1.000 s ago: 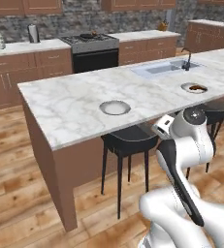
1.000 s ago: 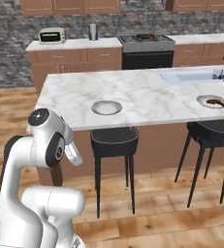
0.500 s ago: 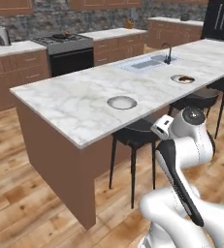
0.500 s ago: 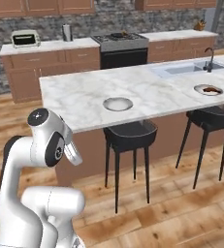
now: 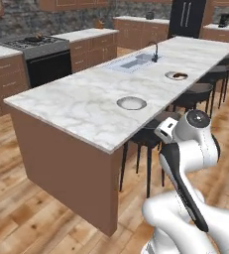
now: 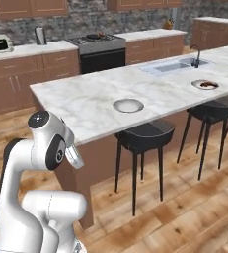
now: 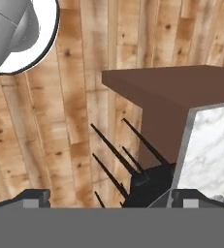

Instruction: Take the chicken drumsticks from the pan and place one on each plate on the dining counter.

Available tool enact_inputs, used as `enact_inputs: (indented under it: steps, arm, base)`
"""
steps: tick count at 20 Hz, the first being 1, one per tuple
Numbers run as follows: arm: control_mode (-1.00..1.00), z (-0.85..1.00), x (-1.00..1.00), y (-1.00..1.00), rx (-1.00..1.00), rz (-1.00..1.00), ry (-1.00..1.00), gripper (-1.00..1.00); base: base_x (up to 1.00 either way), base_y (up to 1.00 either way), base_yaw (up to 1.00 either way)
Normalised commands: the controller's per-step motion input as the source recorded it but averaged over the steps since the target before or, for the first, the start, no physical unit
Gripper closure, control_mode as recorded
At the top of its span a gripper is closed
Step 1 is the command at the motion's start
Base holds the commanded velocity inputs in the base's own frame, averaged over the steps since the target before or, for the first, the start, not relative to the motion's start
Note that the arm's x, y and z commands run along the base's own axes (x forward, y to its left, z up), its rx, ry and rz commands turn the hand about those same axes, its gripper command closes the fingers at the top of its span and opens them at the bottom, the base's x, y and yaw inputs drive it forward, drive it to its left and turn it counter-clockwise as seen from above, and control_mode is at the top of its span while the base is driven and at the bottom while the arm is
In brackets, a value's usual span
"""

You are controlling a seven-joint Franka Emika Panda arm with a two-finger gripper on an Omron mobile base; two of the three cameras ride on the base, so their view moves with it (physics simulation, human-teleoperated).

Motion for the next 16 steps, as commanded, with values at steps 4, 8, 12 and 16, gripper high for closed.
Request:
enact_inputs:
  steps: [4, 8, 12, 16]
  arm:
    - [1.00, 0.00, 0.00, 0.00, 0.00, 0.00, 0.00, -1.00]
    - [1.00, 0.00, 0.00, 0.00, 0.00, 0.00, 0.00, -1.00]
    - [1.00, 0.00, 0.00, 0.00, 0.00, 0.00, 0.00, -1.00]
    - [1.00, 0.00, 0.00, 0.00, 0.00, 0.00, 0.00, -1.00]
  base:
    - [0.25, 1.00, -0.44]
    - [0.09, 1.00, -0.40]
    - [0.00, 1.00, -0.34]
    - [0.00, 1.00, -0.33]
